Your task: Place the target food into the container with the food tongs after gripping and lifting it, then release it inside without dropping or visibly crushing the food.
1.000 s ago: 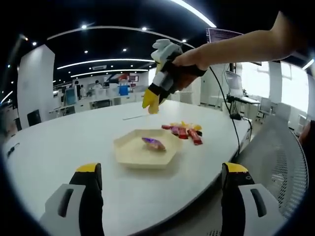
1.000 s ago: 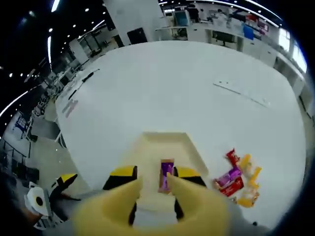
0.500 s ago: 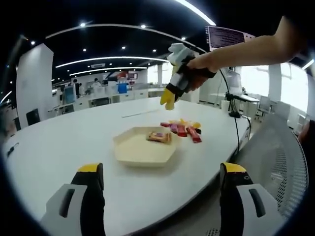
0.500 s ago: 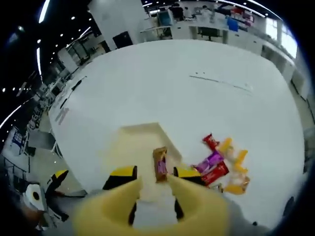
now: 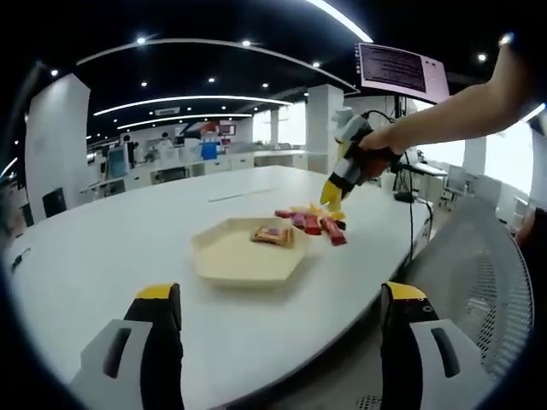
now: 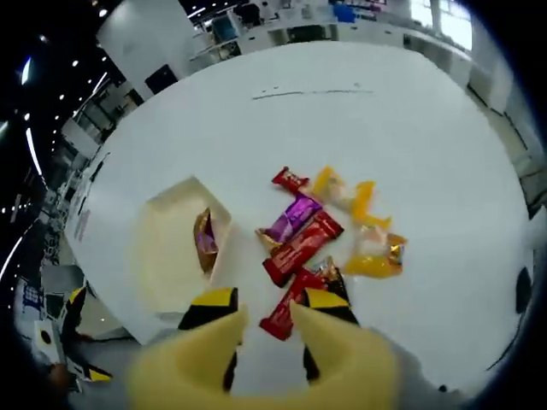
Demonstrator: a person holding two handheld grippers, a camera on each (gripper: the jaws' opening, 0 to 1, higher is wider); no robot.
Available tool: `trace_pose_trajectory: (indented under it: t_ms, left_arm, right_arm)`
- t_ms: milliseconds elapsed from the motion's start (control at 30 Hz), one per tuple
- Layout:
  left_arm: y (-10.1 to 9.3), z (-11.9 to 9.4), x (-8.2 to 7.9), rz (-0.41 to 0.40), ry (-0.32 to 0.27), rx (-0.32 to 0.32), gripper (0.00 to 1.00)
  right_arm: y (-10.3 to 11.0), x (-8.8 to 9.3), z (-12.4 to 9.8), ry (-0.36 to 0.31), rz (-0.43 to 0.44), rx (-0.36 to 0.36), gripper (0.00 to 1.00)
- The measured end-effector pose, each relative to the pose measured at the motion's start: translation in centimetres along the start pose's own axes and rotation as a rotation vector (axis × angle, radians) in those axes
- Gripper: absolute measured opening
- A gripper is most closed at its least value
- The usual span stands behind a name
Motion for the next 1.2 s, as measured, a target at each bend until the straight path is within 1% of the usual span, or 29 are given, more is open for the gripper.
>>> trace_pose_trajectory:
  t_ms: [67,167,267,500,700,1000,1033,1067,1167,1200]
  left_arm:
    - [0.0,0.0,0.0,0.001,-0.002,-0.005,0.93]
    - [0.1,0.0,0.0,0.002,-0.005,-0.008,0.93]
    - [0.0,0.0,0.1,-0.001,0.005,-0.004,0.92]
    - [0.0,0.0,0.2,-0.005,0.016,-0.004,0.90]
    - [0.0,0.0,0.2,-0.006,0.017,-0.002,0.89]
    - [0.0,0.1,0.2,-0.008,0.015,0.001,0.88]
    - [0.0,0.1,0.1,-0.009,0.011,0.001,0.88]
    - [0.0,0.1,0.1,-0.009,0.010,0.002,0.88]
    - [0.0,0.1,0.1,-0.008,0.010,0.003,0.88]
    - [-0.1,0.1,0.1,-0.008,0.008,0.003,0.88]
  right_arm:
    - [-0.2,0.5,0.3,0.011,-0.002,0.013,0.29]
    - [-0.5,1.0,0.9,0.016,0.025,0.016,0.29]
    - [-0.7,1.4,1.4,0.025,0.043,0.032,0.29]
    - [-1.2,1.5,2.2,0.022,0.085,0.059,0.29]
    - [-1.3,1.7,3.0,0.045,0.084,0.078,0.30]
    - [-0.9,1.5,4.6,0.046,0.096,0.109,0.30]
    - [-0.7,1.4,4.5,0.043,0.092,0.120,0.30]
    - [-0.6,1.4,4.5,0.041,0.063,0.133,0.30]
    - [-0.5,1.2,4.6,0.050,0.059,0.158,0.30]
    - [-0.4,1.2,4.6,0.056,0.045,0.166,0.30]
Point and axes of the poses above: the point that each gripper's makers call its tool centre point, and the gripper's own axes: z roughly forward along the fingers, y roughly to its left, x roughly out of its underside, the point moved 5 cm from there along -z, roughly backward along the fingers, and after that the axes turned 2 degrees about -z, right-handed, at the moved point
